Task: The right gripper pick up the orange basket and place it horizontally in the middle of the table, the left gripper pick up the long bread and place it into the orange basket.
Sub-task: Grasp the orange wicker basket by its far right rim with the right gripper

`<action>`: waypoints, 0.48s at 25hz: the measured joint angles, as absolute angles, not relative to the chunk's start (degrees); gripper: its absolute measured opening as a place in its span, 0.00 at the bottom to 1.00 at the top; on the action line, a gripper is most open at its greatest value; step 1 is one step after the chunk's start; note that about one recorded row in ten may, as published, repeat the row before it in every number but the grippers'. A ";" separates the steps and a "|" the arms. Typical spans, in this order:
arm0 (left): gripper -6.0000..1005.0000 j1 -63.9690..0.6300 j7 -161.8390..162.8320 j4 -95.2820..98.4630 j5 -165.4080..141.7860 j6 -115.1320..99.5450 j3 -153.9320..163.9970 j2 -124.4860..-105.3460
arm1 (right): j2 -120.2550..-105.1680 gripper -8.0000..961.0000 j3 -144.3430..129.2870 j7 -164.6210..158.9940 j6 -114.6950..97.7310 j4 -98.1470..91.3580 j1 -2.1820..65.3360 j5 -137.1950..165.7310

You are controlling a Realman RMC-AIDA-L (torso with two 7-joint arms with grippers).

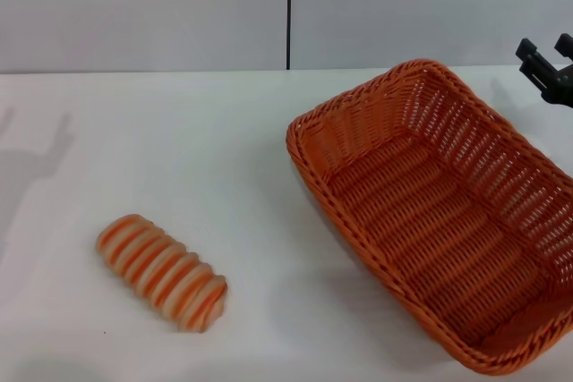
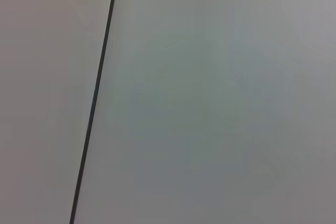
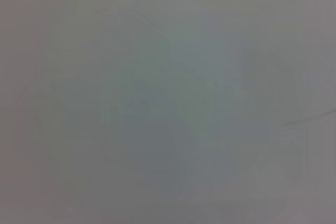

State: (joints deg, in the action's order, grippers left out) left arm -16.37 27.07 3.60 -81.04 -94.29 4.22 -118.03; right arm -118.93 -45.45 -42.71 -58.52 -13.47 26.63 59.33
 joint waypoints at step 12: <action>0.84 -15.92 27.06 3.60 -81.04 -94.05 4.22 -118.04 | -118.91 0.65 -45.93 -46.98 -61.92 -19.51 23.29 59.63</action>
State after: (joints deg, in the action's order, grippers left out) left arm -15.91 27.06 3.60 -81.04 -94.05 4.22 -118.04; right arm -118.91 -45.93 -46.99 -61.92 -19.51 23.29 59.63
